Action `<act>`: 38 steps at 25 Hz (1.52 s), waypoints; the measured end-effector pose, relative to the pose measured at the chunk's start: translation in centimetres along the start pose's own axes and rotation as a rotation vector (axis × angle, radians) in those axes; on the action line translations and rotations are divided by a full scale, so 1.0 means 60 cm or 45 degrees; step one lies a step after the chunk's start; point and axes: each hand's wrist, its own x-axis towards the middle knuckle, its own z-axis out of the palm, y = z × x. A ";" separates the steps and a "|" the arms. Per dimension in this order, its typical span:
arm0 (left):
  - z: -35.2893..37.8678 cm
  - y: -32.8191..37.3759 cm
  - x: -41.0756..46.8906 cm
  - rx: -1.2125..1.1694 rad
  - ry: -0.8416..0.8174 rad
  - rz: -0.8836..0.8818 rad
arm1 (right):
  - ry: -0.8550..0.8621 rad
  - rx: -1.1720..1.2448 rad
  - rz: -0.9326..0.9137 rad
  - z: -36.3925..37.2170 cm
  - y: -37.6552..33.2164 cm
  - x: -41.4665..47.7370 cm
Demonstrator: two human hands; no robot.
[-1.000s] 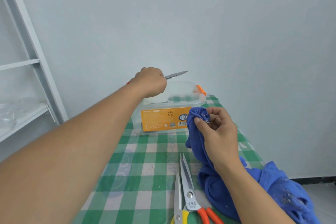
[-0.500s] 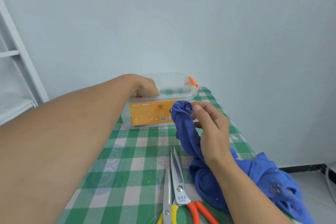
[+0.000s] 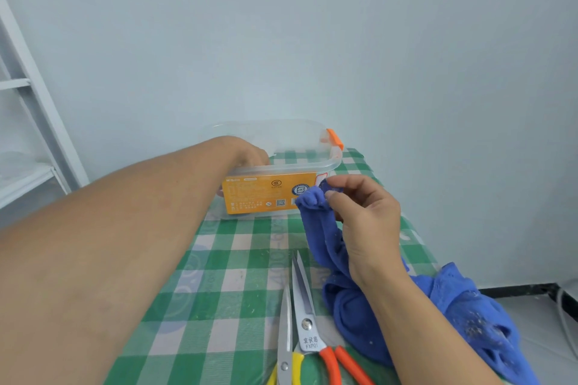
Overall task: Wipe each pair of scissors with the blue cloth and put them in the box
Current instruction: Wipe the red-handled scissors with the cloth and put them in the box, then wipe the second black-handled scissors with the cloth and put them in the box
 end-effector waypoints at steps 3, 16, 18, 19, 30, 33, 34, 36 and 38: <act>0.000 0.004 -0.005 0.055 0.059 0.034 | -0.029 0.029 -0.020 0.002 0.001 -0.001; -0.008 0.031 -0.083 -0.789 1.107 0.293 | 0.024 -0.027 0.035 0.005 -0.001 0.001; 0.007 0.045 -0.114 -0.942 1.181 0.391 | 0.054 -0.024 -0.007 0.003 -0.002 0.000; 0.015 0.052 -0.132 -0.992 1.162 0.433 | 0.070 -0.028 -0.033 0.002 -0.002 0.000; 0.134 0.035 -0.246 -0.781 0.077 0.304 | 0.018 -0.357 -0.339 0.013 0.014 -0.007; 0.164 0.038 -0.251 -0.704 -0.034 0.269 | 0.011 -0.394 -0.348 0.014 0.020 -0.006; 0.172 0.039 -0.253 -0.684 -0.055 0.246 | 0.016 -0.402 -0.348 0.014 0.021 -0.007; 0.187 0.046 -0.261 -0.584 -0.150 0.196 | 0.012 -0.406 -0.351 0.018 0.020 -0.010; 0.203 0.057 -0.271 -0.496 -0.280 0.162 | -0.007 -0.403 -0.359 0.021 0.020 -0.014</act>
